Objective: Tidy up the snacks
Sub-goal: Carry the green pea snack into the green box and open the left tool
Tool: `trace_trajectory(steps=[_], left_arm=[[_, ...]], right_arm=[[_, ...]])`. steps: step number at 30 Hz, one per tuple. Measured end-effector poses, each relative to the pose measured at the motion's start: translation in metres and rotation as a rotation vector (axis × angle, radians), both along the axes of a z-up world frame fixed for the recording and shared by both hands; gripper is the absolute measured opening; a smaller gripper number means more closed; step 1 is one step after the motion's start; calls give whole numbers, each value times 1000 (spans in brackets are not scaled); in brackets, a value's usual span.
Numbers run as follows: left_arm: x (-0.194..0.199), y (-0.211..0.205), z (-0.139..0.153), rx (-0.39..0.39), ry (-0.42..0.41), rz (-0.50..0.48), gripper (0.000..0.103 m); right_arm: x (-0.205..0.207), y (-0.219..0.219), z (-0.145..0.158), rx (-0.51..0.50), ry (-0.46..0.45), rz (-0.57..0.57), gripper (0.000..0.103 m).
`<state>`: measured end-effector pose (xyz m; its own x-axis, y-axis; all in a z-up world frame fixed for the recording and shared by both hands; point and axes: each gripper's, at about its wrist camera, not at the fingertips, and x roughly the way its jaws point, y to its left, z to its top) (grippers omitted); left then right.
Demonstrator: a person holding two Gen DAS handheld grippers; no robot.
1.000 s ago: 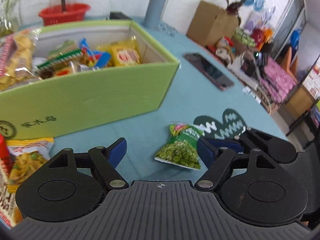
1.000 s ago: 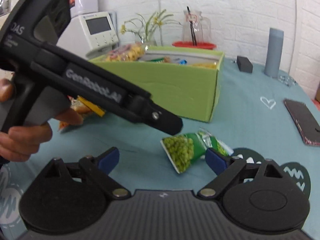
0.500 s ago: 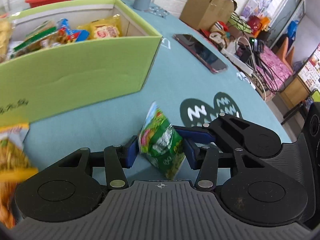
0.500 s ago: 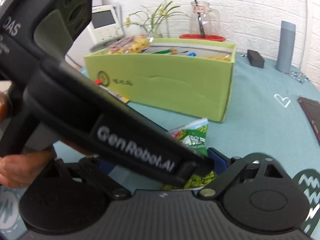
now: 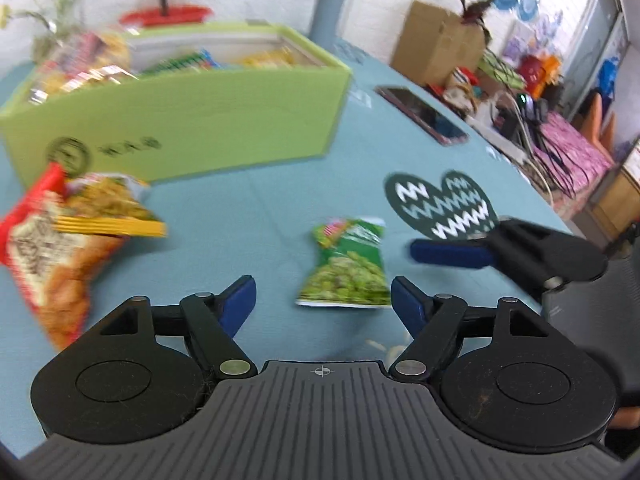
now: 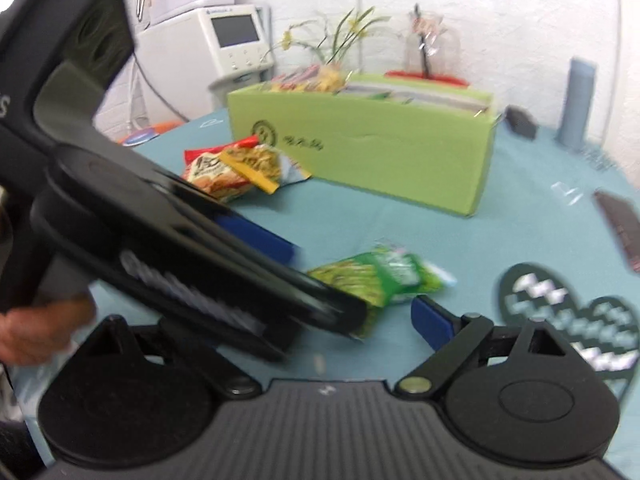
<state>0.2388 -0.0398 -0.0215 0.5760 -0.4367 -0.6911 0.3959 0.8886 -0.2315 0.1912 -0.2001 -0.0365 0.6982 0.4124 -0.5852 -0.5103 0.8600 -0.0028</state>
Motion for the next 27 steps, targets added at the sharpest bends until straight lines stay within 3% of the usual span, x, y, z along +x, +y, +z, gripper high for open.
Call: trace_trajectory(steps=[2, 8, 10, 12, 13, 20, 25, 26, 27], left_arm=[[6, 5, 0, -50, 9, -3, 59], [34, -5, -5, -92, 102, -54, 48], [43, -10, -12, -111, 148, -100, 42], [44, -13, -10, -63, 124, -71, 22], [44, -11, -7, -57, 116, -56, 20], [49, -4, 44, -70, -25, -11, 19], [100, 3, 92, -70, -134, 68, 24], [115, 5, 96, -77, -134, 75, 28], [131, 7, 97, -85, -123, 68, 40]], right_arm=[[7, -7, 2, 14, -4, -11, 92], [27, -10, -14, 95, 72, -25, 92], [32, -6, -20, 109, 63, -15, 79], [34, -1, -16, 95, 44, -11, 65], [34, -1, -12, 94, 25, -10, 56], [48, 7, 30, 78, -127, 41, 54], [107, 17, 71, 94, -236, 64, 61], [123, 20, 75, 90, -246, 55, 62], [140, 23, 77, 79, -240, 40, 62]])
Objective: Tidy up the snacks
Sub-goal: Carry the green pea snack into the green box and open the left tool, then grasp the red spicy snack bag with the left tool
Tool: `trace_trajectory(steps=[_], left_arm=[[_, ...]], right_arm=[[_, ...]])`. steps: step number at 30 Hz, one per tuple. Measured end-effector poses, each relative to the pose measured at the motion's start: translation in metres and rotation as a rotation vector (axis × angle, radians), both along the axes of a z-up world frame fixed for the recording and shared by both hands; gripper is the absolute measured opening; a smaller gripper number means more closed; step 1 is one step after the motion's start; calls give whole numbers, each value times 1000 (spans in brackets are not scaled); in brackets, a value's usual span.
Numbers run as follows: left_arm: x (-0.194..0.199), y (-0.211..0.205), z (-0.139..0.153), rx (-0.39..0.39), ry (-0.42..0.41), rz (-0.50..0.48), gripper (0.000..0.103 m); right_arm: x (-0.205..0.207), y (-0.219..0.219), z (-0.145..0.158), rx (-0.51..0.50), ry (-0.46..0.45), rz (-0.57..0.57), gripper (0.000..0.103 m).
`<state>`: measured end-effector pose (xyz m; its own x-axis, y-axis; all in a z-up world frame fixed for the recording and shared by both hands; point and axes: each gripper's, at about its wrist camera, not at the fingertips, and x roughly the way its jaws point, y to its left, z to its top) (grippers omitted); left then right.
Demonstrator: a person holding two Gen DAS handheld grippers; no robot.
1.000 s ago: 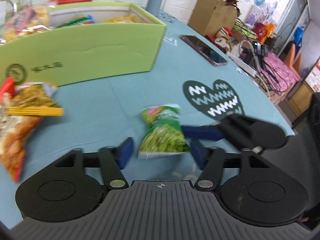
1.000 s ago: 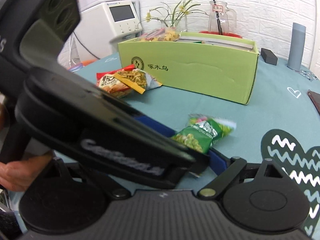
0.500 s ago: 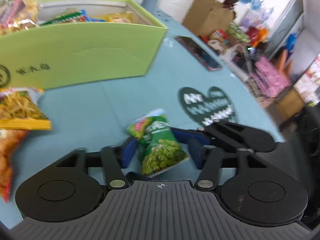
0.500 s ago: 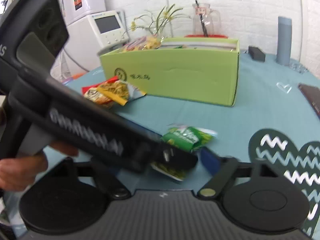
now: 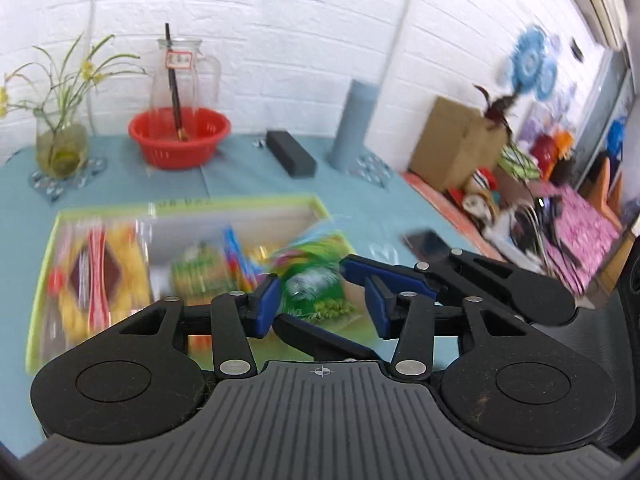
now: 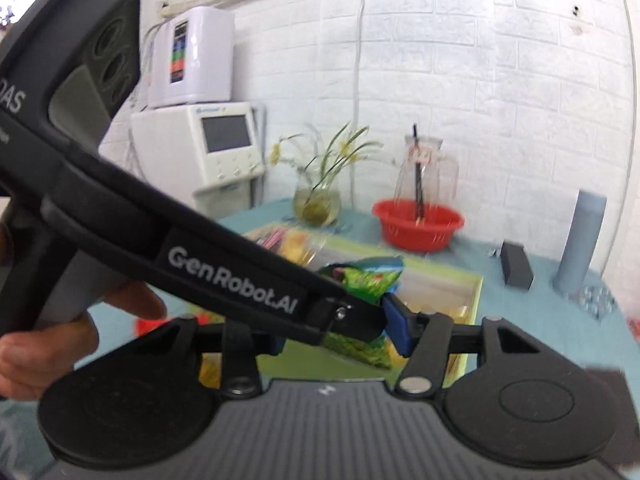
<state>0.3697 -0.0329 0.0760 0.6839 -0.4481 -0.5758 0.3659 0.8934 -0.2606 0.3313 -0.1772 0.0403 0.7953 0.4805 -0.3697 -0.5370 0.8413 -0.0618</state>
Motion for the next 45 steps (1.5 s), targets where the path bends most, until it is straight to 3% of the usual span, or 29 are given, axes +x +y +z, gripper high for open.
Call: trace_trajectory(steps=[3, 5, 7, 11, 16, 22, 24, 27, 29, 32, 35, 39, 42, 45], left_arm=[[20, 15, 1, -24, 26, 61, 52], [7, 30, 2, -56, -14, 60, 59], [-13, 49, 1, -80, -48, 89, 64], [-58, 84, -8, -104, -101, 165, 69], [-100, 125, -30, -40, -110, 344, 70], [-97, 171, -71, -55, 57, 460, 67], [-93, 182, -86, -108, 110, 450, 66], [-83, 190, -104, -212, 183, 420, 65], [-79, 190, -109, -234, 201, 412, 62], [-78, 186, -112, -178, 209, 404, 60], [-83, 181, -111, -157, 189, 381, 58], [-83, 167, -110, -173, 197, 300, 55], [-87, 148, -109, -131, 201, 236, 50], [-97, 131, -111, -23, 181, 244, 51]], right_arm=[[26, -4, 0, 22, 48, -42, 79], [12, -15, 0, 60, 32, -36, 81], [-13, -23, -5, 75, 14, -41, 96], [-60, -21, -24, 56, 24, -5, 98], [-76, 19, -52, 10, 131, 147, 99], [-53, 79, -68, -42, 169, 254, 100], [-38, 89, -69, -19, 181, 236, 100], [-14, 94, -74, 111, 294, 224, 101], [-8, 101, -77, 100, 304, 195, 101], [-8, 107, -88, 23, 315, 158, 102], [-10, 95, -96, 81, 386, 152, 102], [-23, 86, -95, 62, 381, 128, 102], [-49, 86, -95, -74, 358, 173, 102], [-79, 81, -87, -175, 238, 163, 102]])
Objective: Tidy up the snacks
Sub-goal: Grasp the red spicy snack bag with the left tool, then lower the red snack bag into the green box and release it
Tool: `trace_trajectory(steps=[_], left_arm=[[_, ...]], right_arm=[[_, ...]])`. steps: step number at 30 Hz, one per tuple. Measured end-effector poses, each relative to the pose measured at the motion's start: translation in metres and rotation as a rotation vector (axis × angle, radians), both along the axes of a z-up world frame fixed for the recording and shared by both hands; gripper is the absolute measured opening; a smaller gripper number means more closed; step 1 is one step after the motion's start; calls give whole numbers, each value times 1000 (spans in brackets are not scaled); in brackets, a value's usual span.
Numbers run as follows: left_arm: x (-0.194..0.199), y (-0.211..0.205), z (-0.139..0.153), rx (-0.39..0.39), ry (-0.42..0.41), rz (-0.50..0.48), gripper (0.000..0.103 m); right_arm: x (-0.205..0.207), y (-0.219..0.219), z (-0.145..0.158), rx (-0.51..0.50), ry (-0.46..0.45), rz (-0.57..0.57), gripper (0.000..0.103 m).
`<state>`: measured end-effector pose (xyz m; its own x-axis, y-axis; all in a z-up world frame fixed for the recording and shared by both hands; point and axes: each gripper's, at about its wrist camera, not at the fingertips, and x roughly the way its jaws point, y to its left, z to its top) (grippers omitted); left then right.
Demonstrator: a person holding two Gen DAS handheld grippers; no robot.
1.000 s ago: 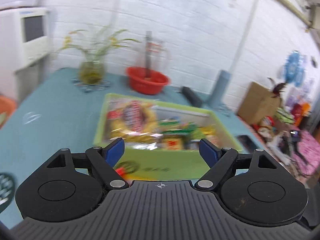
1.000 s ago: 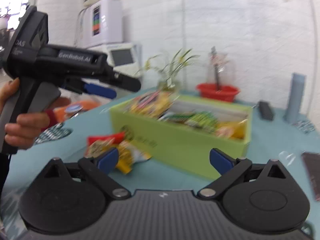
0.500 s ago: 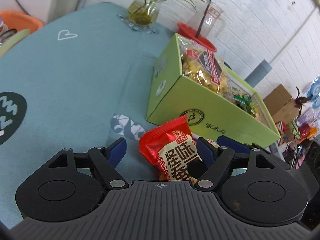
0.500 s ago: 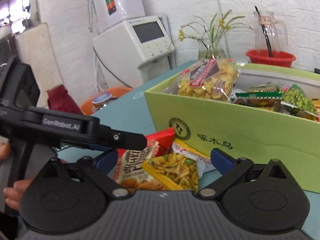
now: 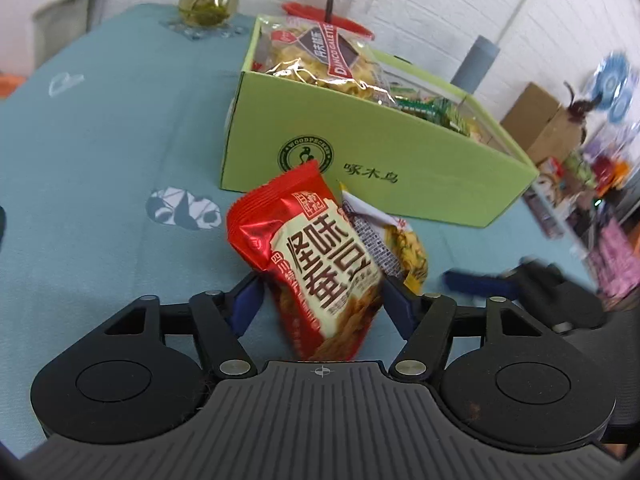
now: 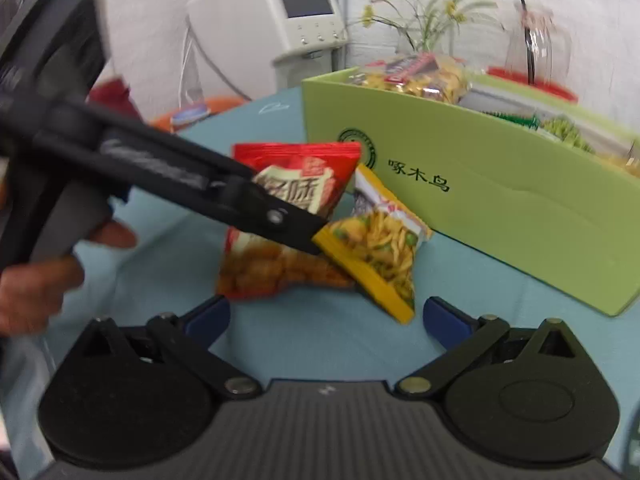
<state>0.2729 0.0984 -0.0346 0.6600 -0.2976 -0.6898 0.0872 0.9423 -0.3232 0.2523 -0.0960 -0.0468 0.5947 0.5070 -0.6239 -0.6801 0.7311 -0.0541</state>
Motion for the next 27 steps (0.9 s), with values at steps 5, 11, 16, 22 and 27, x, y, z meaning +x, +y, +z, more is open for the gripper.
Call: trace_trajectory(steps=[5, 11, 16, 22, 27], left_arm=[[-13, 20, 16, -28, -54, 122, 52], [-14, 37, 23, -5, -49, 162, 57], [1, 34, 11, -64, -8, 111, 58], [9, 38, -2, -138, 45, 72, 60], [-2, 42, -5, -228, 54, 42, 24]], right_arm=[[1, 4, 25, 126, -38, 108, 102], [31, 31, 15, 90, 25, 147, 102], [23, 32, 20, 85, 24, 122, 102], [36, 61, -1, -6, 54, 147, 102], [18, 58, 0, 27, 58, 165, 79]])
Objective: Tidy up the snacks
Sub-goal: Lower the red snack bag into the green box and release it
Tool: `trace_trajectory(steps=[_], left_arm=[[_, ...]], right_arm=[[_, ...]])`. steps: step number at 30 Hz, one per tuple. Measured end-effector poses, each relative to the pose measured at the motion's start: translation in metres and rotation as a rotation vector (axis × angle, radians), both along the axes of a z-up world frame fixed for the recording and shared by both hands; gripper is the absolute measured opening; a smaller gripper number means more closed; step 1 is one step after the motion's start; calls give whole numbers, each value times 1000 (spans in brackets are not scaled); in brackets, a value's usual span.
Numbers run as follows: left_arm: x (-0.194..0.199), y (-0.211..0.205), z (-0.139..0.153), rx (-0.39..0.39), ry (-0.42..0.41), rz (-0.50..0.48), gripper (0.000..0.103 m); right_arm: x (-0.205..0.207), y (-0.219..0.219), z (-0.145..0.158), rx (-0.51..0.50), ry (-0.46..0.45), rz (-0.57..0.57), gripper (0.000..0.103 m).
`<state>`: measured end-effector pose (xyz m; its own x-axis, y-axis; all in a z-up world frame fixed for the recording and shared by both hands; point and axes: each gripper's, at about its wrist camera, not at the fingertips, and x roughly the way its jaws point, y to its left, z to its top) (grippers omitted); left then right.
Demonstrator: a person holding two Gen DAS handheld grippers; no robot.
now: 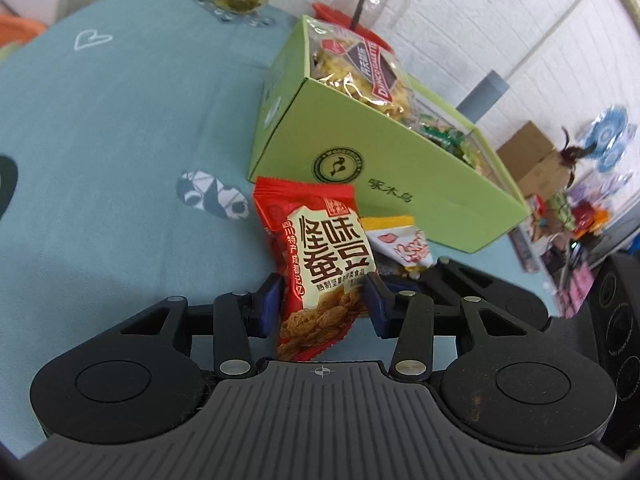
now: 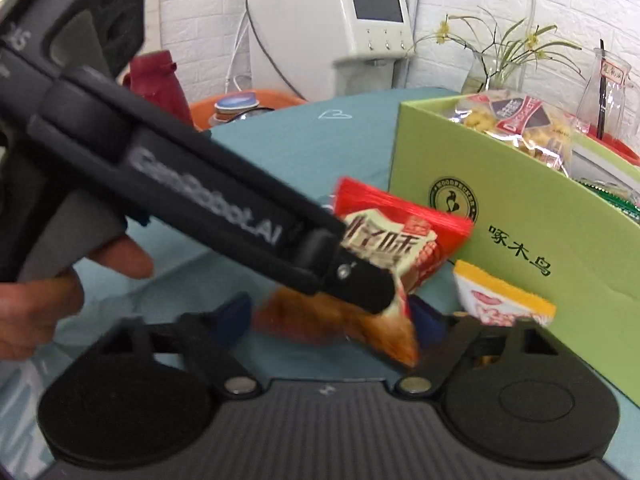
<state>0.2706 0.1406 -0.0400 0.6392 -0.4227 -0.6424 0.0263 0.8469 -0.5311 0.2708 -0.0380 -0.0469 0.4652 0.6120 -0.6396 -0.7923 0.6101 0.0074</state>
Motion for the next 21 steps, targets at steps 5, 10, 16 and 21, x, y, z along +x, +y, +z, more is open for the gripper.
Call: trace_trajectory(steps=[5, 10, 16, 21], left_arm=[[-19, -11, 29, 24, -70, -4, 24], [-12, -33, 87, 72, -201, -44, 27], [72, -76, 118, 148, -230, -97, 28], [129, -79, 102, 144, -160, -84, 32]], right_arm=[[-24, -14, 19, 67, -67, -20, 78], [-27, -31, 64, 130, -206, -47, 81], [31, -54, 93, 123, -247, -149, 80], [72, -63, 85, 82, -216, -220, 78]])
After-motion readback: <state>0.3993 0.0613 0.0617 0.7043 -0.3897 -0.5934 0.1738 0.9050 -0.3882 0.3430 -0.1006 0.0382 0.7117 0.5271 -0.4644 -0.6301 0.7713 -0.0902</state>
